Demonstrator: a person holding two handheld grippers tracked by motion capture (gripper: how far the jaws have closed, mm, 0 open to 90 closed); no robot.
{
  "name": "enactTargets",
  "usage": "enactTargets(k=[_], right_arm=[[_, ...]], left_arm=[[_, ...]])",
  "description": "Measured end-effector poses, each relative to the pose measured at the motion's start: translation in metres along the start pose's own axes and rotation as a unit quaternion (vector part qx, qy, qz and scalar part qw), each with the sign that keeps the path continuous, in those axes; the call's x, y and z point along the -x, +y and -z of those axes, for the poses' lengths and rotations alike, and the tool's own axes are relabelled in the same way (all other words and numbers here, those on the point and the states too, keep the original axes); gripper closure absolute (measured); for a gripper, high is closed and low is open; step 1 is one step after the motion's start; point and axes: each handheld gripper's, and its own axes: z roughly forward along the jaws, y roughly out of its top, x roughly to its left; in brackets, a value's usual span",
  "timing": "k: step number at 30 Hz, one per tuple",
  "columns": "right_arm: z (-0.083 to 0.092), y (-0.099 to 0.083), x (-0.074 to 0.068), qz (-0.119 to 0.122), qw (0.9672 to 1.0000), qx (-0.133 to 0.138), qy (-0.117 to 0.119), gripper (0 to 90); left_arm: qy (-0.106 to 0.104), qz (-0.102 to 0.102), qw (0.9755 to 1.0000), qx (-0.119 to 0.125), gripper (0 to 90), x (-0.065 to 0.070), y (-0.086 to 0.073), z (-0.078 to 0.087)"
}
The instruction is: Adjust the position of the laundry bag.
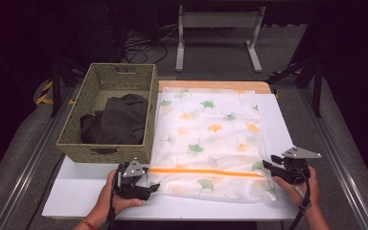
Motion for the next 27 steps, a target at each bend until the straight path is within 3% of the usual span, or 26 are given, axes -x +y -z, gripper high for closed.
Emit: enactTargets(k=[4, 6, 8, 11, 13, 17, 27], right_arm=[[0.002, -0.006, -0.003, -0.006, 0.9997, -0.012, 0.02, 50.4], [-0.001, -0.007, -0.006, 0.001, 0.9994, -0.026, 0.021, 50.5], [-0.004, -0.006, -0.01, 0.009, 0.9988, -0.033, 0.035, 56.5], [-0.004, -0.005, -0.012, 0.01, 0.9987, -0.035, 0.035, 67.4], [-0.004, -0.006, -0.01, 0.008, 0.9991, -0.032, 0.026, 79.6], [-0.005, -0.007, -0.005, -0.008, 0.9994, -0.025, 0.023, 89.4], [-0.017, 0.005, 0.0, -0.001, 0.9999, -0.014, -0.004, 90.0]], left_arm=[[0.009, -0.009, 0.9998, -0.011, 33.2, 0.002, 0.0, 0.0], [0.019, -0.014, 0.9996, -0.013, 40.4, 0.001, 0.001, 0.001], [0.024, -0.015, 0.9995, -0.013, 57.3, -0.002, 0.001, 0.003], [0.036, -0.023, 0.9989, -0.018, 78.7, -0.003, 0.002, 0.004], [0.033, -0.026, 0.9989, -0.018, 88.6, -0.003, 0.003, 0.002], [0.034, -0.027, 0.9989, -0.019, 89.7, -0.005, 0.006, 0.001], [0.06, -0.028, 0.9977, -0.016, 89.6, -0.016, 0.015, -0.007]])
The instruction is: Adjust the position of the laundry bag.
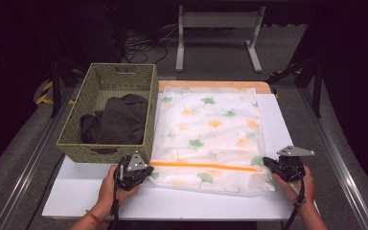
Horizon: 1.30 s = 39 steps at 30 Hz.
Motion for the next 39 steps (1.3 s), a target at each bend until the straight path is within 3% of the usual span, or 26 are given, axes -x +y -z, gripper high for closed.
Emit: enactTargets(k=[9, 12, 15, 16, 17, 18, 22, 25, 29, 30, 31, 32, 33, 34, 35, 38, 39], right_arm=[[-0.006, 0.006, 0.004, -0.001, 0.9999, 0.012, -0.002, 89.4], [-0.004, 0.004, 0.006, -0.003, 0.9999, 0.016, 0.0, 85.5], [0.002, 0.0, 0.008, -0.01, 0.9995, 0.028, 0.008, 75.8], [0.006, -0.003, 0.007, -0.008, 0.9996, 0.028, -0.004, 68.3], [0.006, -0.003, 0.007, -0.008, 0.9996, 0.028, -0.004, 68.3], [0.01, -0.007, 0.007, -0.02, 0.9994, 0.029, -0.002, 60.4], [0.012, -0.013, 0.004, -0.024, 0.9995, 0.018, 0.011, 52.0], [0.01, -0.013, 0.002, -0.02, 0.9996, 0.006, 0.017, 49.2], [0.009, -0.013, 0.003, -0.03, 0.9992, 0.003, 0.026, 48.4], [0.008, -0.013, 0.003, -0.03, 0.9992, 0.003, 0.026, 48.8], [0.008, -0.012, 0.003, -0.027, 0.9992, 0.001, 0.029, 52.7], [0.008, -0.012, 0.003, -0.027, 0.9992, 0.001, 0.029, 52.7], [0.008, -0.011, 0.002, -0.024, 0.9991, 0.001, 0.035, 60.8], [0.008, -0.01, 0.0, -0.02, 0.9987, -0.003, 0.047, 68.8], [0.008, -0.01, 0.0, -0.02, 0.9987, -0.003, 0.047, 68.8], [0.008, -0.01, 0.004, -0.033, 0.9972, -0.008, 0.067, 83.1], [0.008, -0.01, 0.004, -0.035, 0.997, -0.008, 0.069, 83.9]], left_arm=[[0.014, 0.001, 0.9999, 0.005, 85.8, -0.003, 0.002, -0.003], [0.011, 0.006, 0.9999, 0.009, 82.2, -0.002, 0.001, -0.001], [0.012, 0.01, 0.9997, 0.018, 71.7, -0.001, -0.002, 0.004], [0.017, 0.012, 0.9996, 0.021, 64.5, 0.0, -0.003, 0.007], [0.019, 0.013, 0.9995, 0.022, 64.5, 0.001, -0.004, 0.008], [0.012, 0.024, 0.9993, 0.024, 55.7, 0.002, -0.007, 0.014], [0.008, 0.032, 0.9993, 0.019, 46.7, 0.006, -0.013, 0.017], [-0.008, 0.041, 0.9991, 0.013, 47.3, 0.005, -0.015, 0.015], [-0.016, 0.028, 0.9995, 0.003, 59.1, 0.005, -0.012, 0.011], [-0.014, 0.026, 0.9996, 0.002, 66.1, 0.005, -0.011, 0.011], [-0.014, 0.026, 0.9996, 0.002, 72.5, 0.005, -0.011, 0.011], [-0.015, 0.021, 0.9997, 0.001, 72.5, 0.005, -0.01, 0.01], [-0.021, 0.019, 0.9996, -0.001, 78.9, 0.006, -0.009, 0.009], [-0.012, 0.011, 0.9999, -0.003, 88.5, 0.006, -0.007, 0.008], [-0.012, 0.011, 0.9999, -0.003, 89.8, 0.006, -0.007, 0.008], [-0.02, 0.019, 0.9996, 0.0, 90.0, 0.003, -0.007, 0.007], [-0.017, 0.016, 0.9997, -0.001, 90.0, 0.002, -0.005, 0.006]])
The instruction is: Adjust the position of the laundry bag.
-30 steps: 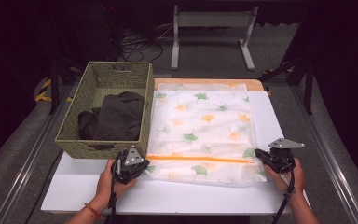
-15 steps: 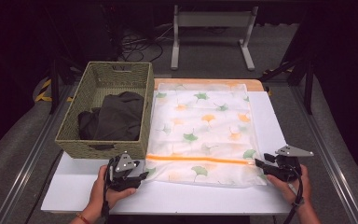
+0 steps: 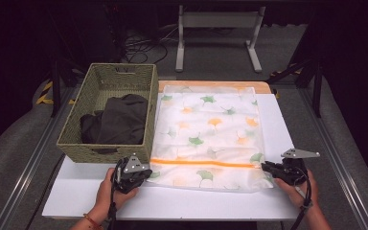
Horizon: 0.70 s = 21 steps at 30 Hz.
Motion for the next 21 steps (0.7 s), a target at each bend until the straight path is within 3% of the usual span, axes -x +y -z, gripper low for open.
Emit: enactTargets(k=[6, 9, 13, 16, 21], right_arm=[[0.0013, 0.0017, 0.0001, 0.01, 0.9997, 0.009, -0.02, 84.7], [0.0015, 0.0051, 0.0021, 0.014, 0.9993, 0.018, -0.031, 84.8], [-0.0005, 0.006, 0.0046, 0.015, 0.9991, 0.017, -0.035, 84.8], [0.001, 0.0052, 0.0049, 0.015, 0.9991, 0.021, -0.035, 84.8], [0.0027, 0.0037, 0.0055, 0.01, 0.999, 0.026, -0.033, 84.8]], left_arm=[[0.016, -0.01, 0.9998, 0.003, 90.0, -0.0022, 0.0071, -0.0071], [0.014, -0.004, 0.9999, 0.006, 90.0, -0.0035, 0.0081, -0.0089], [0.014, -0.012, 0.9997, 0.017, 89.5, -0.0046, 0.0083, -0.0096], [0.01, -0.007, 0.9996, 0.026, 78.6, -0.0046, 0.0077, -0.0085], [0.003, -0.018, 0.9987, 0.047, 67.9, -0.0018, 0.0051, -0.0022]])
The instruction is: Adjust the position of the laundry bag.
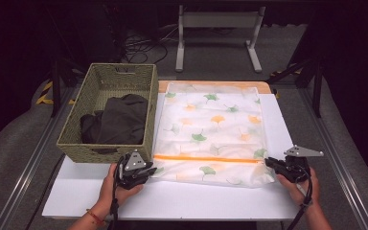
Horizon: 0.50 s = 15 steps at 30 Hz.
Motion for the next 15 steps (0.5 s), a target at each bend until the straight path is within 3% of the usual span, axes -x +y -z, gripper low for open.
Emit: enactTargets(k=[2, 4, 6, 9, 15], right_arm=[[0.0, 0.0, -0.001, 0.004, 0.9999, 0.009, -0.005, 85.0], [0.0, 0.001, -0.002, 0.009, 0.9999, 0.011, -0.004, 85.0], [0.0, 0.001, -0.002, 0.009, 0.9999, 0.011, -0.004, 85.0], [-0.001, 0.0, -0.002, 0.007, 0.9999, 0.014, 0.001, 85.0], [-0.003, 0.002, -0.003, 0.011, 0.9999, 0.009, 0.009, 85.0]], left_arm=[[-0.011, -0.007, 0.9999, 0.01, 61.2, 0.003, -0.002, 0.004], [-0.018, -0.003, 0.9997, 0.014, 47.4, 0.004, -0.004, 0.008], [-0.023, -0.004, 0.9995, 0.02, 45.7, 0.005, -0.006, 0.01], [-0.024, -0.002, 0.9994, 0.024, 33.4, 0.007, -0.007, 0.014], [-0.037, 0.005, 0.9991, 0.021, 25.7, 0.005, -0.008, 0.013]])
